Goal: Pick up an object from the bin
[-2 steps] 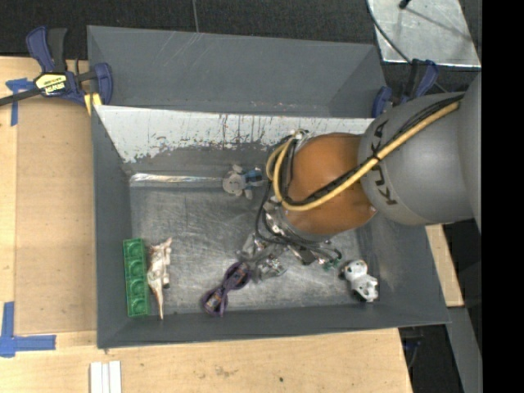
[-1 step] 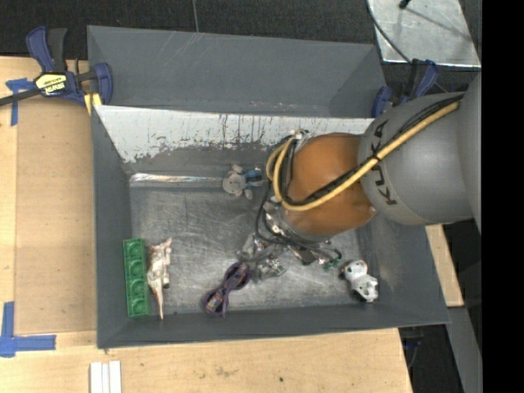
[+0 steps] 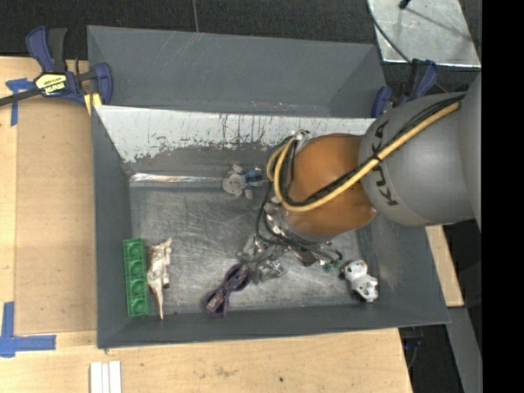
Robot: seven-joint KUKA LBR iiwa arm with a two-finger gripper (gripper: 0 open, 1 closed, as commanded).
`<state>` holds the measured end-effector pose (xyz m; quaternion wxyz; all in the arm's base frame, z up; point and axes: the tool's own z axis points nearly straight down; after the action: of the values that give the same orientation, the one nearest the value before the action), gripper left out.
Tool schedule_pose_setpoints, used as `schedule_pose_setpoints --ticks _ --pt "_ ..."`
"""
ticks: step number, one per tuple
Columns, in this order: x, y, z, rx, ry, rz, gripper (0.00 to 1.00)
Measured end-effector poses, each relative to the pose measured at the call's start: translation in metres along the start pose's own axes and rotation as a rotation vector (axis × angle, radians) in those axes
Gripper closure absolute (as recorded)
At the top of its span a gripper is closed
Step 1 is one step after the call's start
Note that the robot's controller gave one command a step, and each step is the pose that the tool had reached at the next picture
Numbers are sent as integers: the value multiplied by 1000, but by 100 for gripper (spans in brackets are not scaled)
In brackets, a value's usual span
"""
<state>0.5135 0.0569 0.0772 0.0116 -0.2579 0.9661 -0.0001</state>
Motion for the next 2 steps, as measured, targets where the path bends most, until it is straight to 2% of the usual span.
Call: schedule_pose_setpoints --ticks 1,2 --pt "13 -5 -5 -5 16 -53 100" --pt "-17 17 -45 -8 24 -74 100"
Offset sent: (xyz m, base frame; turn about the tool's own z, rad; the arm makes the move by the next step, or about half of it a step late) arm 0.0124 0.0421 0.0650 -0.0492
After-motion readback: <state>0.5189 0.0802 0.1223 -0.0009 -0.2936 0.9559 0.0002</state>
